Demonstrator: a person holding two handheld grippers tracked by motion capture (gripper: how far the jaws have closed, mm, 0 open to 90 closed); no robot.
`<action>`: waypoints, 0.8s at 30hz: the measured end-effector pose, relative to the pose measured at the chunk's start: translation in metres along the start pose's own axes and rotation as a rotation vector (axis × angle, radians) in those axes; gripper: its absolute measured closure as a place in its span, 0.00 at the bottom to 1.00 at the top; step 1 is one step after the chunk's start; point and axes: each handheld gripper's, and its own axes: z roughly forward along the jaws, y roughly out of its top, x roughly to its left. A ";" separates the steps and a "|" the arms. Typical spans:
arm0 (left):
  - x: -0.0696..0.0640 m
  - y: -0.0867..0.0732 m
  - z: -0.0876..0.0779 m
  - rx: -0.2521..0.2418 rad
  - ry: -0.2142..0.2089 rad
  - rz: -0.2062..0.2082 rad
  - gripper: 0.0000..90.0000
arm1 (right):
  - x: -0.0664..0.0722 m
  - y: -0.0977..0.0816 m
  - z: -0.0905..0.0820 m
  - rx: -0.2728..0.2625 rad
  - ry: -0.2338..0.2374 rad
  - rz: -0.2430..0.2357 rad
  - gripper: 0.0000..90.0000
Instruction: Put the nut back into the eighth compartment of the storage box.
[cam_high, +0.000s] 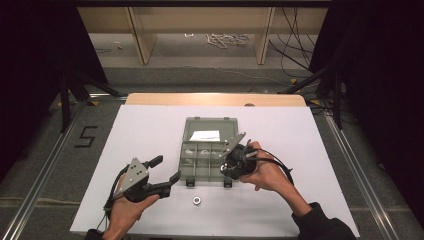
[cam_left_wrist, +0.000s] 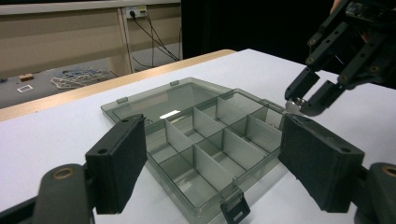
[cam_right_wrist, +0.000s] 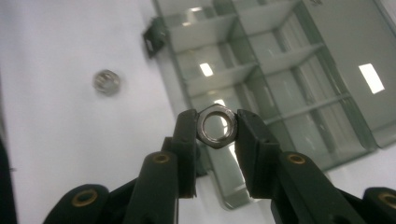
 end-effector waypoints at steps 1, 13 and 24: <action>0.000 0.000 0.000 0.001 0.000 -0.001 0.25 | -0.003 -0.002 0.000 0.003 -0.006 0.006 0.78; 0.000 0.000 0.000 -0.004 0.000 -0.003 0.25 | -0.021 -0.015 0.007 0.030 -0.048 0.052 0.78; 0.000 0.000 0.000 -0.004 0.001 -0.002 0.25 | -0.025 -0.019 0.016 0.049 -0.049 0.058 0.78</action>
